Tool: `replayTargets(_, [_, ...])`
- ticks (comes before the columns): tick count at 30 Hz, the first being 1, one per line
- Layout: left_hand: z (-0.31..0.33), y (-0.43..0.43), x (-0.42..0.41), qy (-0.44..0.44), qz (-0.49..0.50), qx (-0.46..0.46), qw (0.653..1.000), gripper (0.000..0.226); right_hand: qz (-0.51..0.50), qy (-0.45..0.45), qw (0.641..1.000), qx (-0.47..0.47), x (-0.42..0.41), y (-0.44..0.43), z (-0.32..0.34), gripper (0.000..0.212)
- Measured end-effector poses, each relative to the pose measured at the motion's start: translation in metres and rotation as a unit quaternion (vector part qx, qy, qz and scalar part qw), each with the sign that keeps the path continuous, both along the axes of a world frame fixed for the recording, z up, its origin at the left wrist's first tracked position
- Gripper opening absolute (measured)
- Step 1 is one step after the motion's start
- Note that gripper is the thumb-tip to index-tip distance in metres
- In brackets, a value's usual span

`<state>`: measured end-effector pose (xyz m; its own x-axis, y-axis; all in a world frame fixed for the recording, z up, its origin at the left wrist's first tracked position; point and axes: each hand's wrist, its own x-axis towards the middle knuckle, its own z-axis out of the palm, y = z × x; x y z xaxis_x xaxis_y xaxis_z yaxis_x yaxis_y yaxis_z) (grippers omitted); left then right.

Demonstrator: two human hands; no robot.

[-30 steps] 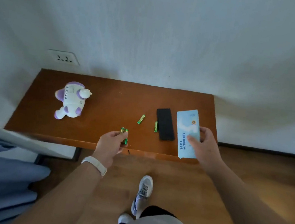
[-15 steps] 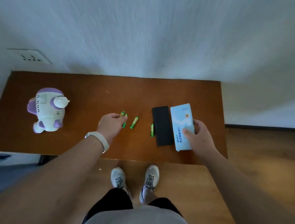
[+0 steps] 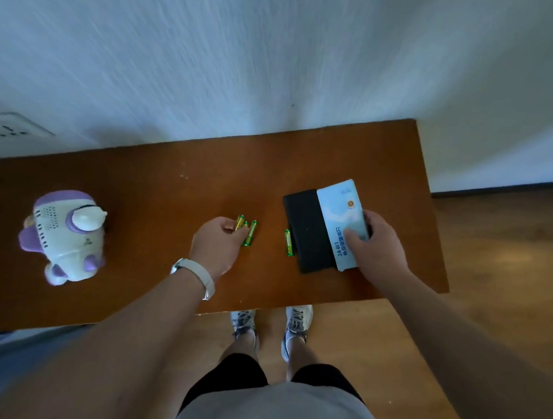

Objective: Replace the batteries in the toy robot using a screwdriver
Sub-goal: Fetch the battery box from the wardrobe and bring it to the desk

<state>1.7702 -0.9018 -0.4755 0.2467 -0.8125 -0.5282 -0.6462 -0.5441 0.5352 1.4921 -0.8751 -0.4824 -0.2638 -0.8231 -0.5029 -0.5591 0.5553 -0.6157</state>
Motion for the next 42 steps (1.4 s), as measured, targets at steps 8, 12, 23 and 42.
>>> replayTargets(8, [-0.001, 0.013, 0.001, -0.009, -0.039, -0.038, 0.999, 0.029, 0.006, 0.104, 0.995, 0.011, 0.008, 0.014, -0.008, 0.052])
replayTargets(12, [-0.002, 0.017, -0.004, -0.009, -0.078, -0.040, 0.996, 0.035, 0.006, 0.086, 0.996, 0.007, 0.014, 0.015, -0.010, 0.052])
replayTargets(23, [-0.009, 0.030, -0.020, 0.027, -0.167, -0.033, 0.985, 0.077, 0.018, 0.070, 0.997, -0.004, 0.017, 0.014, -0.011, 0.058])
replayTargets(42, [0.015, 0.046, -0.023, -0.042, -0.204, -0.105, 0.972, 0.056, 0.104, 0.109, 0.988, -0.034, 0.009, 0.022, 0.005, 0.058])
